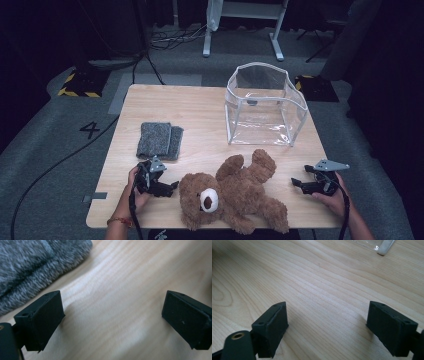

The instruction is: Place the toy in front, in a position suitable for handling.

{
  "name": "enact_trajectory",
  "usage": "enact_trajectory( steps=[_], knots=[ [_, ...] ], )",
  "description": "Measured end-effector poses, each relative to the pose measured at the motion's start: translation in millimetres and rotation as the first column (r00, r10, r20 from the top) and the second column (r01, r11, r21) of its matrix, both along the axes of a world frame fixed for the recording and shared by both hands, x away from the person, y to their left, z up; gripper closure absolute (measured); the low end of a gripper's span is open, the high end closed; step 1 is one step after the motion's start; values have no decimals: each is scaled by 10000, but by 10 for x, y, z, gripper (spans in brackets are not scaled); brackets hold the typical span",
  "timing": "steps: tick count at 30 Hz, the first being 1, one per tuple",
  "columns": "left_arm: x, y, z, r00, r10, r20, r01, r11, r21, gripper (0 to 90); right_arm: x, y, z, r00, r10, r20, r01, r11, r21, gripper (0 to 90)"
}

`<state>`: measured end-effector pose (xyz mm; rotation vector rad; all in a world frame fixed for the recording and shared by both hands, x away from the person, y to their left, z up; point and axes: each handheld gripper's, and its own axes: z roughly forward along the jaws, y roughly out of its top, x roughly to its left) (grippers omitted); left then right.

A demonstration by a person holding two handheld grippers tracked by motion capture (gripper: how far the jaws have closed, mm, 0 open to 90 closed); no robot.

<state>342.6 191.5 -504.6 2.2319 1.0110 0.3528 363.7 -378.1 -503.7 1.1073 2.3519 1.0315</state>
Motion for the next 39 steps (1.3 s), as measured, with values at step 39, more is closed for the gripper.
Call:
enact_trajectory(
  steps=[39],
  knots=[
    [-135,74,-5,9994,-330,-96,331,9994,66,0,-656,1183,496,8982,4396,-16,-4384,8961,701,152]
  ],
)
